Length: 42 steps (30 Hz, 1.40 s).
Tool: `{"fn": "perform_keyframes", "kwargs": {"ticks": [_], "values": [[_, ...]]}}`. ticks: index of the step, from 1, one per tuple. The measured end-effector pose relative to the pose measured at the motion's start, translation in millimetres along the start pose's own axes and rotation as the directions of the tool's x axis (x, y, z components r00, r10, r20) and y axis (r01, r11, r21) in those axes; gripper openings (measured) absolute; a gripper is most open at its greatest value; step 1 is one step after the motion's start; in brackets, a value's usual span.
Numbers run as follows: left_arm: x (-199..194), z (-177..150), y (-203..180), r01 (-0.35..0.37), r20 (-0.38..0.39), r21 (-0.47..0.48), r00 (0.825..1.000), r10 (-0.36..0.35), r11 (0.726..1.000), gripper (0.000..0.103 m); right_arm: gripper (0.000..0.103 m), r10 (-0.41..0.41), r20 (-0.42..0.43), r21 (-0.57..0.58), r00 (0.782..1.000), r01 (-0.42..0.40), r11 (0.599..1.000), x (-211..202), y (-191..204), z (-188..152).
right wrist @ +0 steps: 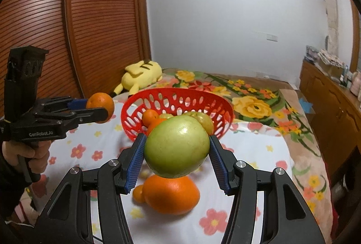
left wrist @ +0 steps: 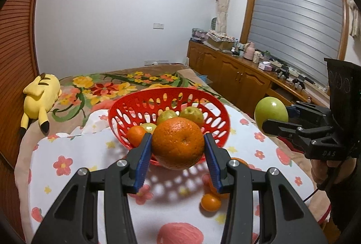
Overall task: Organize fruits
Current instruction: 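Lift the mandarin and green pomelo and carry both over the red basket, then release the mandarin with the left tool while the right tool releases the pomelo into the basket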
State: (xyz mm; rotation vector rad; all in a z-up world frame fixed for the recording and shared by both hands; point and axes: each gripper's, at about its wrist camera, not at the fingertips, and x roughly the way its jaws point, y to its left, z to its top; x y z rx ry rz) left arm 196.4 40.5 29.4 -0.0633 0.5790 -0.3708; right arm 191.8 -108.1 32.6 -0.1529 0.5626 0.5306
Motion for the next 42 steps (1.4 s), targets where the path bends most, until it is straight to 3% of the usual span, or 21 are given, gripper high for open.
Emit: {"fn": "perform_keyframes", "kwargs": {"ticks": [16,28,42], "values": [[37.3,8.8,14.1,-0.044,-0.049,-0.015,0.998,0.043,0.999,0.044,0.057,0.065,-0.127,-0.06,0.99,-0.073,0.996,77.1,-18.9,5.6],[63.4,17.8,23.0,-0.056,-0.08,-0.009,0.995,0.055,0.998,0.044,0.057,0.088,-0.193,-0.076,0.977,-0.104,0.992,104.2,-20.9,0.8],[107.2,39.2,35.0,-0.078,-0.128,0.007,0.989,0.078,0.997,0.044,0.058,0.105,-0.156,-0.049,0.982,-0.114,0.992,100.8,-33.5,7.0]]}}
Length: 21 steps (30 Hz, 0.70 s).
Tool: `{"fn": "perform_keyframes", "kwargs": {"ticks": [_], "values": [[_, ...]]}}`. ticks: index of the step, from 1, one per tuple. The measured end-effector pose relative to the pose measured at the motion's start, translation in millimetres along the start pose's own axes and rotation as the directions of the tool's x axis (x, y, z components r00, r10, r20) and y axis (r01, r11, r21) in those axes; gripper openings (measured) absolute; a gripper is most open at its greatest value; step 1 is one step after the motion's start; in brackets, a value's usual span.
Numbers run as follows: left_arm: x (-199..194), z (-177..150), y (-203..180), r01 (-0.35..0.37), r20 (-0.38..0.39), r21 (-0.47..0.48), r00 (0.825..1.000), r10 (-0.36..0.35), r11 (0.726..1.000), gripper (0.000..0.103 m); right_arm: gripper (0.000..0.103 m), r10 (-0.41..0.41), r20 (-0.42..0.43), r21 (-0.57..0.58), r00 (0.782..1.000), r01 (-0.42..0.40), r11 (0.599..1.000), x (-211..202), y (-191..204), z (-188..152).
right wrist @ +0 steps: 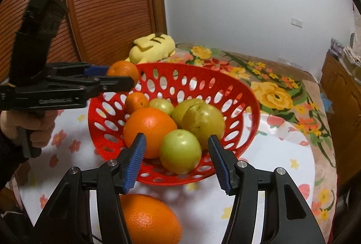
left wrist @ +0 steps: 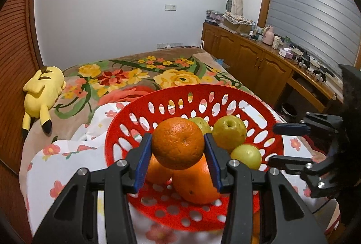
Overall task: Organize fruits
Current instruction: 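Release the mandarin with the left tool while the right tool releases the pomelo into the basket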
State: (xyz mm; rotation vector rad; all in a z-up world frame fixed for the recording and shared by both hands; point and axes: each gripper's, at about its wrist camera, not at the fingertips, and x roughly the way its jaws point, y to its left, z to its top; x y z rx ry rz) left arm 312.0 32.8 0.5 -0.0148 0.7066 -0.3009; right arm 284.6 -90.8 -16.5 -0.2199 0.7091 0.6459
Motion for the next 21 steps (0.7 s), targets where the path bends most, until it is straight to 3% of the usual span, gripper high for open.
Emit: {"fn": "perform_keyframes", "kwargs": {"ticks": [16,18,21], "values": [[36.1,16.1,-11.2,-0.039,-0.055,0.031,0.998,0.041,0.999,0.045,0.059,-0.029,0.042,0.045,0.999,0.027,0.999,-19.1,-27.2,-6.4],[34.8,16.0,-11.8,-0.039,-0.045,0.029,0.998,0.04,0.999,0.054,0.059,-0.025,0.044,0.044,0.999,0.023,0.999,-20.5,-26.9,-7.6],[32.0,16.2,-10.5,-0.043,-0.034,0.024,0.998,0.044,0.999,0.055,0.059,-0.023,0.044,0.038,0.999,0.021,0.999,-21.9,-26.6,-9.6]]}}
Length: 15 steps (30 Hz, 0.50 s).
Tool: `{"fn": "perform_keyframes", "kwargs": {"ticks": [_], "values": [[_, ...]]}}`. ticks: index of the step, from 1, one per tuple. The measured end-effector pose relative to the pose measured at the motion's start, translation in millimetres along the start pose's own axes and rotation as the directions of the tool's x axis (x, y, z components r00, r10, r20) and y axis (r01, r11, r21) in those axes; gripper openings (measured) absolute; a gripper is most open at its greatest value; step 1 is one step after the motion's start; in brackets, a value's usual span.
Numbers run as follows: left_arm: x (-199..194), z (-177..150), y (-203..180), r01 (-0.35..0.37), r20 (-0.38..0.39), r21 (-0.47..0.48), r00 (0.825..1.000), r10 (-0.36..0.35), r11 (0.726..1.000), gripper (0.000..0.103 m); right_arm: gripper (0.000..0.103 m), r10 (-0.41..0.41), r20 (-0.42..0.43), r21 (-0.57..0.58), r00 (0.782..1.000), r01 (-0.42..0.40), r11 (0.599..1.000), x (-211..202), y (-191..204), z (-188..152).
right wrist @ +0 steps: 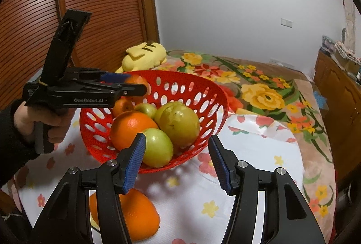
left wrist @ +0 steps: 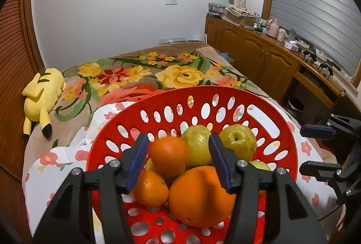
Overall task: Organize fruits
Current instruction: 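Release the mandarin with the left tool while the right tool releases the pomelo into the basket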
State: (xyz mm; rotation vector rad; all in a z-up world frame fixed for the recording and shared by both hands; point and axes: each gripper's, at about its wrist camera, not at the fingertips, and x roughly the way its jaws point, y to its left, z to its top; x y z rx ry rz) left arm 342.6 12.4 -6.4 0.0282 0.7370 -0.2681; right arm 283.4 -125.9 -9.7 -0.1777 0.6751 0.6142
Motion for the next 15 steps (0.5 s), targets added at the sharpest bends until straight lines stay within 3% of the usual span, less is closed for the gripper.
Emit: {"fn": "perform_keyframes", "kwargs": {"ticks": [15], "values": [[-40.7,-20.6,-11.6,0.012,0.036,0.008,0.999,-0.013,1.0,0.056,0.059,-0.003,0.012,0.005,1.0,0.003,1.0,-15.8,9.9,-5.1]]}}
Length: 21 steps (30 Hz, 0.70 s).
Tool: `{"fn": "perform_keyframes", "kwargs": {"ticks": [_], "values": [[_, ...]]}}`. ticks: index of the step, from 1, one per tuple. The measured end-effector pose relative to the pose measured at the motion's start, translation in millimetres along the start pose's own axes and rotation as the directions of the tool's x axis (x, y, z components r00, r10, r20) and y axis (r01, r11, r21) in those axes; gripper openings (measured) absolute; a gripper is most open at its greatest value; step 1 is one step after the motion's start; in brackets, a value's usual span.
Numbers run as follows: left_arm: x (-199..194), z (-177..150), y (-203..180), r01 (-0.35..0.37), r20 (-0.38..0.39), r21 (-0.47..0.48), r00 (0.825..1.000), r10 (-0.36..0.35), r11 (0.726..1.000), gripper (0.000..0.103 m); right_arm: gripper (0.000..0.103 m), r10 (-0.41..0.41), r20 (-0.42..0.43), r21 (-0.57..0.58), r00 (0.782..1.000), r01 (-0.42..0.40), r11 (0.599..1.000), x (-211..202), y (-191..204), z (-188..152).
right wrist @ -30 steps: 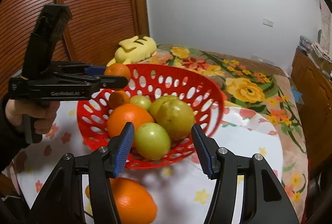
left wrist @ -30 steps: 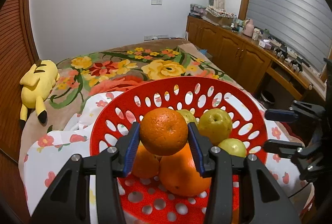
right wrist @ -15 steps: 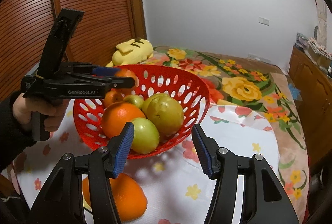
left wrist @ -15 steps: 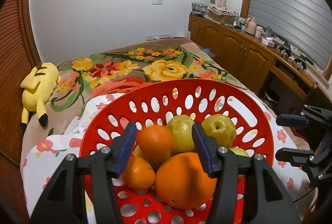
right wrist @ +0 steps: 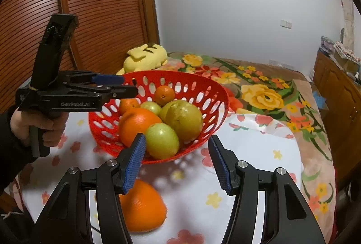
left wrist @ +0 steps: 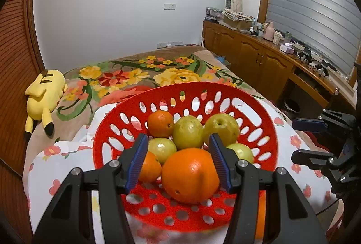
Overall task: Organize fruits
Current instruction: 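Release the mandarin with the left tool while the right tool releases the pomelo into the basket, then withdraw both tools from the basket toward the large and small oranges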
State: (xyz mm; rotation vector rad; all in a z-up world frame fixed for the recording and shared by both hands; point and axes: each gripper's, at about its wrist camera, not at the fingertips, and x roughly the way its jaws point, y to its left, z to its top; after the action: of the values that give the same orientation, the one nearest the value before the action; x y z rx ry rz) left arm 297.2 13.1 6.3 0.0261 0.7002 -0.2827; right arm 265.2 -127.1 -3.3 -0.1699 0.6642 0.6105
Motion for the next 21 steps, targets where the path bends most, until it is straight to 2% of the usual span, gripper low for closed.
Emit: {"fn": "perform_keyframes", "kwargs": {"ticks": [21], "values": [[-74.7,-37.9,-18.4,0.018,0.062,0.017,0.998,-0.019,1.0,0.06,0.066,-0.032,0.019,0.02,0.999,0.032,0.999,-50.6,53.7,-31.6]]}}
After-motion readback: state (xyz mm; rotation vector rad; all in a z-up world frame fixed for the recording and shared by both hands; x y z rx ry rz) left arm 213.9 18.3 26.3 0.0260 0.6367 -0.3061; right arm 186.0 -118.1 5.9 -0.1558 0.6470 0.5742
